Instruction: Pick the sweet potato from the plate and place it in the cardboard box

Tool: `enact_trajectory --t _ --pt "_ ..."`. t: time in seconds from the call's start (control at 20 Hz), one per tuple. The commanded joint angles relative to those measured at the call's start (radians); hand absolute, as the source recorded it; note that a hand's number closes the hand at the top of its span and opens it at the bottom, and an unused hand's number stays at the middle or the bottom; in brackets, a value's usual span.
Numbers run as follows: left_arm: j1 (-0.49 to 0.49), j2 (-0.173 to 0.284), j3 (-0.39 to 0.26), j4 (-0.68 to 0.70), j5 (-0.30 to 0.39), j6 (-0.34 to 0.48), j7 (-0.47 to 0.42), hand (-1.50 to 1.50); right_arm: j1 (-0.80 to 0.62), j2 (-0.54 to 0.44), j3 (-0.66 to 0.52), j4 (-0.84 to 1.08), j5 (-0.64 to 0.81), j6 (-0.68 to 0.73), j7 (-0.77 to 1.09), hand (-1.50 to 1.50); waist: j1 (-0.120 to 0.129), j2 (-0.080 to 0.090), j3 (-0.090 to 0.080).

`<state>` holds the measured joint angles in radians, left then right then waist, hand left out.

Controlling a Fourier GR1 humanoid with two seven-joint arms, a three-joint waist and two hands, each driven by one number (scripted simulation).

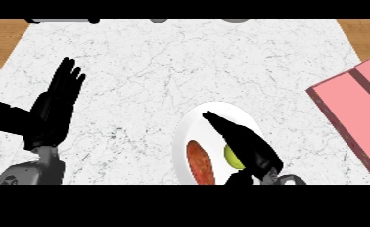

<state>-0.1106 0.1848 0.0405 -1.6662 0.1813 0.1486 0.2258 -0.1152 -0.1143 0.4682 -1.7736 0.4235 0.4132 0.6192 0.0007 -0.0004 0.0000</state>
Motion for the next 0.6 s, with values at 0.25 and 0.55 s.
enact_trajectory --t 0.25,0.55 --pt "0.010 -0.022 0.015 -0.024 -0.025 -0.032 0.008 0.00 -0.001 0.087 0.008 0.080 0.075 0.003 -0.034 -1.50 0.000 0.000 0.000" --pt "0.019 -0.073 -0.001 0.029 -0.056 -0.022 -0.038 0.00 -0.012 0.113 0.020 0.103 0.096 0.007 -0.006 -1.50 0.000 0.000 0.000"
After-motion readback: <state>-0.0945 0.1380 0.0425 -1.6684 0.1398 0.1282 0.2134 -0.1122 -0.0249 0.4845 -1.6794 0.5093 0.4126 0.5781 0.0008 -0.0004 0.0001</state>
